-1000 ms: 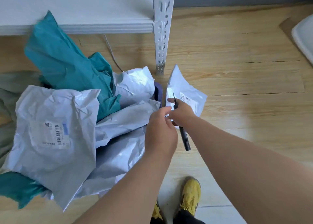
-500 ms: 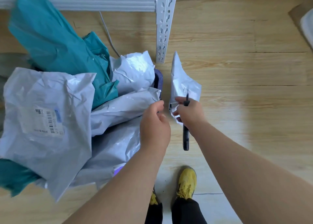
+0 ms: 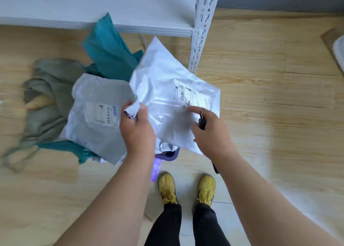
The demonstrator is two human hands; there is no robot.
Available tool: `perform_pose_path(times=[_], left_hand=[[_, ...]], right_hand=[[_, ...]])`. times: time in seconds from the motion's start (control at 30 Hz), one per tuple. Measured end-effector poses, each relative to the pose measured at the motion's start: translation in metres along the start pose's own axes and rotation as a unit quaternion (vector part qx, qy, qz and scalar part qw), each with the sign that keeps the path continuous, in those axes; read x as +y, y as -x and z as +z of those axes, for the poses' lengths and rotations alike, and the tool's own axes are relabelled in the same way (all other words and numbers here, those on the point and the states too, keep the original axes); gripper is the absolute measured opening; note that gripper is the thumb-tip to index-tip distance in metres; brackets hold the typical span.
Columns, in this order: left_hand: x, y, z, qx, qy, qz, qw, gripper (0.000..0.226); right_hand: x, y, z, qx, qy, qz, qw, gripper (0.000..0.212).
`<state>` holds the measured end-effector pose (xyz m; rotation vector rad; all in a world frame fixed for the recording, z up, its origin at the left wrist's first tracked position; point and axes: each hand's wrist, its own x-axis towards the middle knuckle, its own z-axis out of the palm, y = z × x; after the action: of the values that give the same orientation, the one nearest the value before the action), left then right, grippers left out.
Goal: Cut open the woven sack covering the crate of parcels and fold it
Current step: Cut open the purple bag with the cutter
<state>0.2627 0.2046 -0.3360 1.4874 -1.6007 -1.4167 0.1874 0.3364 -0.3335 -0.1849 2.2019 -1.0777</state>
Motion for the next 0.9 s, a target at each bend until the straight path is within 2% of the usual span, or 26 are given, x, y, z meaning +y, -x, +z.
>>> perform_pose_path(times=[0.1, 0.2, 0.27, 0.3, 0.33, 0.37, 0.4, 0.43, 0.47, 0.5, 0.53, 0.57, 0.63, 0.7, 0.8, 0.9], left_hand=[[0.018, -0.026, -0.048, 0.090, 0.041, -0.026, 0.995, 0.021], [0.018, -0.055, -0.096, 0.171, 0.017, -0.067, 0.983, 0.038], [0.015, -0.069, -0.119, 0.242, -0.049, -0.103, 0.964, 0.060], [0.015, -0.071, -0.127, 0.262, -0.113, -0.086, 0.955, 0.068], [0.013, -0.069, -0.129, 0.250, -0.182, -0.031, 0.951, 0.069], [0.010, -0.066, -0.127, 0.188, -0.250, 0.043, 0.949, 0.066], [0.005, -0.063, -0.123, 0.089, -0.324, 0.103, 0.936, 0.060], [0.000, -0.061, -0.118, -0.025, -0.401, 0.120, 0.908, 0.055], [-0.004, -0.057, -0.113, -0.121, -0.463, 0.103, 0.872, 0.052], [-0.009, -0.054, -0.111, -0.182, -0.503, 0.062, 0.843, 0.051], [-0.013, -0.050, -0.111, -0.201, -0.516, 0.035, 0.832, 0.051], [-0.019, -0.043, -0.113, -0.187, -0.503, 0.039, 0.843, 0.050], [-0.030, -0.017, -0.124, -0.105, -0.396, 0.088, 0.908, 0.041], [-0.047, 0.015, -0.141, -0.063, -0.294, 0.092, 0.949, 0.033], [-0.090, 0.059, -0.166, -0.071, -0.260, 0.015, 0.963, 0.032], [-0.154, 0.088, -0.178, -0.105, -0.249, -0.125, 0.955, 0.038]], right_hand=[[-0.026, 0.014, 0.024, -0.021, 0.071, -0.096, 0.993, 0.049], [-0.045, 0.015, 0.048, -0.071, 0.112, -0.147, 0.980, 0.049], [-0.054, 0.011, 0.063, -0.106, 0.146, -0.148, 0.972, 0.050], [-0.057, 0.009, 0.069, -0.119, 0.165, -0.144, 0.969, 0.050], [-0.058, 0.007, 0.075, -0.130, 0.184, -0.137, 0.965, 0.051], [-0.060, 0.005, 0.080, -0.141, 0.202, -0.129, 0.960, 0.052], [-0.060, 0.004, 0.084, -0.153, 0.217, -0.125, 0.956, 0.052], [-0.060, 0.004, 0.088, -0.162, 0.227, -0.123, 0.952, 0.050], [-0.059, 0.005, 0.093, -0.163, 0.236, -0.119, 0.951, 0.048], [-0.058, 0.009, 0.096, -0.155, 0.243, -0.113, 0.951, 0.045], [-0.057, 0.014, 0.100, -0.139, 0.249, -0.107, 0.953, 0.042], [-0.056, 0.021, 0.104, -0.120, 0.250, -0.105, 0.955, 0.040], [-0.049, 0.041, 0.112, -0.103, 0.231, -0.112, 0.961, 0.034], [-0.037, 0.063, 0.124, -0.129, 0.219, -0.118, 0.960, 0.027], [0.000, 0.089, 0.144, -0.230, 0.287, -0.090, 0.925, 0.023], [0.056, 0.095, 0.167, -0.303, 0.365, -0.030, 0.880, 0.024]])
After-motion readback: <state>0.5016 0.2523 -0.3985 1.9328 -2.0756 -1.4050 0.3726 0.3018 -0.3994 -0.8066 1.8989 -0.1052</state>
